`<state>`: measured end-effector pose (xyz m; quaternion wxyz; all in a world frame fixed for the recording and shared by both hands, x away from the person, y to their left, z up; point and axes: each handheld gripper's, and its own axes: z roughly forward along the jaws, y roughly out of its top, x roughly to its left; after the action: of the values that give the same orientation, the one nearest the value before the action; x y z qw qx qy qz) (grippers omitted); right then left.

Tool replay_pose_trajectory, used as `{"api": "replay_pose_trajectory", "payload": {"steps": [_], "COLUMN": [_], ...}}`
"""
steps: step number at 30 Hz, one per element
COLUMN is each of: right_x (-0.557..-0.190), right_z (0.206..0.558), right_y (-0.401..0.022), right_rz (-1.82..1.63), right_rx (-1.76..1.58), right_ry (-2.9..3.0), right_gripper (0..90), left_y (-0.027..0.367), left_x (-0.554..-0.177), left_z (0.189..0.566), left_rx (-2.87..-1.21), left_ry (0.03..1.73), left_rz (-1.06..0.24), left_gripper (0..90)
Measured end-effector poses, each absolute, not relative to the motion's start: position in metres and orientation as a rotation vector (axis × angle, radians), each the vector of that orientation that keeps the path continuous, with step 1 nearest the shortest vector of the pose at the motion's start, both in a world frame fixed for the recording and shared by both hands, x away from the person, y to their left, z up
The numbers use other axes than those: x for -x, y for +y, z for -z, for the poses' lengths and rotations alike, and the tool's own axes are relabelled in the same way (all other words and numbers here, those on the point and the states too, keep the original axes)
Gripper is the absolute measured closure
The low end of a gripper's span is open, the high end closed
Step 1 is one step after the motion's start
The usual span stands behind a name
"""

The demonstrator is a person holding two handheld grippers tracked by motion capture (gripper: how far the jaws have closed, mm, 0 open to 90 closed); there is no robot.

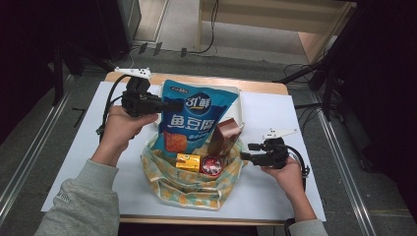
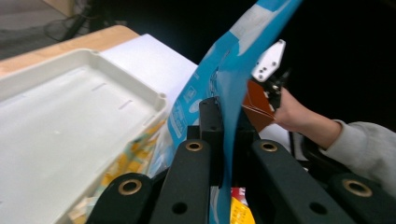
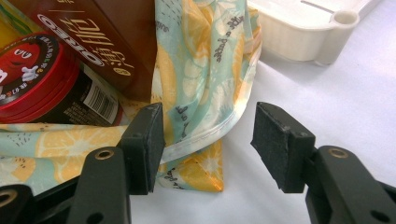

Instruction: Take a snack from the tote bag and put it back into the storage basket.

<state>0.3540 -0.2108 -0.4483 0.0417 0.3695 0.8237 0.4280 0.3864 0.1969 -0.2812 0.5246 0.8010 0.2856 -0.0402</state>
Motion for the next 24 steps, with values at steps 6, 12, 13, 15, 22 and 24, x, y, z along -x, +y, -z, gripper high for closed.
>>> {"api": "replay_pose_trajectory", "payload": {"steps": [6, 12, 13, 15, 22, 24], "right_x": [-0.354, -0.354, -0.354, -0.354, -0.353, -0.353], "right_z": [0.449, 0.449, 0.449, 0.449, 0.448, 0.448], "right_y": [-0.21, -0.21, -0.21, -0.21, -0.209, -0.209], "right_rz": [-1.304, -1.307, -1.308, -1.31, -1.309, -1.308], "right_rx": [-1.123, -1.131, -1.13, -1.131, -1.126, -1.123], "right_ry": [2.535, 2.538, 2.538, 2.538, 2.539, 2.54], "right_gripper": [44.5, 44.4, 44.3, 44.4, 44.4, 44.4], "left_y": [0.203, 0.212, 0.213, 0.215, 0.224, 0.226], "left_x": [-0.389, -0.386, -0.385, -0.385, -0.387, -0.387], "left_z": [0.269, 0.258, 0.256, 0.254, 0.246, 0.243], "left_rx": [-1.921, -1.906, -1.905, -1.909, -1.906, -1.913], "left_ry": [0.695, 0.7, 0.698, 0.702, 0.724, 0.731], "left_rz": [0.056, 0.014, 0.007, 0.005, -0.007, -0.015], "left_gripper": [89.2, 89.2, 89.2, 89.2, 89.1, 89.1]}}
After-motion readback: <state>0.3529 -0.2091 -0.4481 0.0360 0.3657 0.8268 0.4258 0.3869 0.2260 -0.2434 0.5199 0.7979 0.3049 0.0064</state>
